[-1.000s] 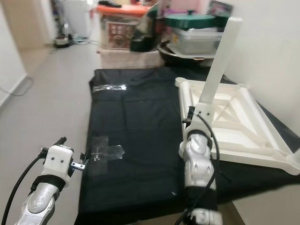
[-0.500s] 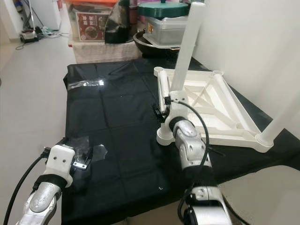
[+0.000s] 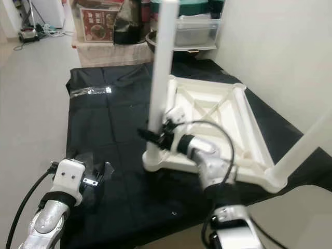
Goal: Building children table
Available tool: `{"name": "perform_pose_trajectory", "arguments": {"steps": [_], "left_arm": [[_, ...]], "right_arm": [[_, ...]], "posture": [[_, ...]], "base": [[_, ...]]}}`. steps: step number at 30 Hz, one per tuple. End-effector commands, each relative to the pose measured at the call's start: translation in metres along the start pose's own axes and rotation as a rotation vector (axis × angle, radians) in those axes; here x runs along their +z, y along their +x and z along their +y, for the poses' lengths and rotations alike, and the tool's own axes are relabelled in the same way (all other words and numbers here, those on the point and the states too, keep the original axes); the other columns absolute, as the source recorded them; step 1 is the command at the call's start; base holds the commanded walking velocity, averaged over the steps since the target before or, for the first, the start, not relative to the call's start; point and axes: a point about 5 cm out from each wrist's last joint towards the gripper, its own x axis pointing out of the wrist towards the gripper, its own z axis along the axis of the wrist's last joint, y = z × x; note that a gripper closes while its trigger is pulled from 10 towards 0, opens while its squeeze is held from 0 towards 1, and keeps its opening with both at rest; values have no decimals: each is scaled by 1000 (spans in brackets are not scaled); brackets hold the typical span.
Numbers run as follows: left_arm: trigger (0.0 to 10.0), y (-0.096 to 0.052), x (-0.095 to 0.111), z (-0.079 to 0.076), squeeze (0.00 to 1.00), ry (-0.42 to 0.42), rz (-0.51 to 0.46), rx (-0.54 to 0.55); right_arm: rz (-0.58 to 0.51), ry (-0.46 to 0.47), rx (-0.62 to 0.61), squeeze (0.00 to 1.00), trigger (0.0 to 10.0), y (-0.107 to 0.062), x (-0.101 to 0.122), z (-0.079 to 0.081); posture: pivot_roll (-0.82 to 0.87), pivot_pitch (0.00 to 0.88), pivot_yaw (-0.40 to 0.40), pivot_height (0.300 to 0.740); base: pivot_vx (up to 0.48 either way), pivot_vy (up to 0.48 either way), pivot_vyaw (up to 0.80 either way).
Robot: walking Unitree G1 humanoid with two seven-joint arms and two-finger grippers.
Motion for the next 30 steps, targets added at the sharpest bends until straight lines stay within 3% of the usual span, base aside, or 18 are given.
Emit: {"name": "perform_pose_trajectory", "arguments": {"steps": [1, 2, 4, 5, 6, 7, 8, 9, 10, 15, 16, 17, 19, 20, 25, 26, 28, 30], "left_arm": [[10000, -2, -4, -1, 0, 0, 13, -3], [10000, -2, -4, -2, 0, 0, 13, -4], [10000, -2, -4, -2, 0, 0, 13, -4], [10000, -2, -4, -2, 0, 0, 13, -8], [10000, -2, -4, -2, 0, 0, 13, -8], [10000, -2, -5, -2, 0, 0, 14, -9], [10000, -2, -5, -2, 0, 0, 14, -9], [10000, -3, -5, -2, 0, 1, 15, -9], [10000, -3, -5, -2, 0, 1, 16, -9], [10000, -3, -6, -1, 0, 3, 18, -10], [10000, -2, -6, -2, 0, 4, 19, -13], [10000, -2, -7, -2, 0, 4, 18, -15], [10000, -2, -7, -2, 0, 4, 19, -16], [10000, -1, -7, -3, 0, 5, 19, -17], [10000, -1, -7, -3, 0, 5, 18, -17], [10000, 0, -7, -3, 0, 5, 18, -15], [10000, 0, -8, -3, 0, 4, 17, -13], [10000, 0, -8, -3, 0, 4, 17, -13]], "right_arm": [[112, 32, -243, 0, 0, -3, -27, -12], [141, 21, -371, 0, 0, -5, -32, -20], [141, 21, -371, 0, 0, -5, -32, -20], [255, 97, -902, 0, 0, -36, -49, -50], [255, 97, -902, 0, 0, -36, -49, -50], [309, 130, -1130, 0, 0, -60, -59, -56], [309, 130, -1130, 0, 0, -60, -59, -56], [350, 123, -1296, 0, 0, -81, -66, -57], [354, 96, -1365, 0, 0, -91, -67, -52], [355, 85, -1339, 0, 0, -91, -68, -42], [353, 112, -1290, 0, 3922, -84, -70, -38], [332, 98, -1206, 0, 10000, -74, -67, -35], [273, 100, -1118, 0, 10000, -65, -62, -33], [218, 99, -1050, 1000, 10000, -56, -53, -34], [185, 101, -975, 1000, 10000, -46, -40, -39], [148, 104, -905, 0, 10000, -40, -29, -44], [35, 142, -725, 0, 10000, -33, -12, -54], [35, 142, -725, 0, 10000, -33, -12, -54]], "posture": [[31, 0, -83, 740], [30, 0, -83, 740], [30, 0, -83, 740], [25, 0, -79, 740], [25, 0, -79, 740], [24, 0, -77, 740], [24, 0, -77, 740], [23, 0, -75, 740], [21, 0, -72, 740], [18, 0, -66, 740], [19, 0, -66, 740], [20, 0, -66, 740], [20, 0, -65, 740], [21, 0, -68, 740], [25, 0, -70, 740], [24, 0, -71, 740], [21, 0, -73, 740], [21, 0, -73, 740]], "base": [[0, 0, 0], [0, 0, 0], [0, 0, 0], [0, 0, 0], [0, 0, 0], [0, 0, 0], [0, 0, 0], [0, 0, 0], [0, 0, 0], [0, 0, 0], [0, 0, 0], [0, 0, 0], [0, 0, 0], [0, 0, 0], [0, 0, 0], [0, 0, 0], [0, 0, 0], [0, 0, 0]]}}
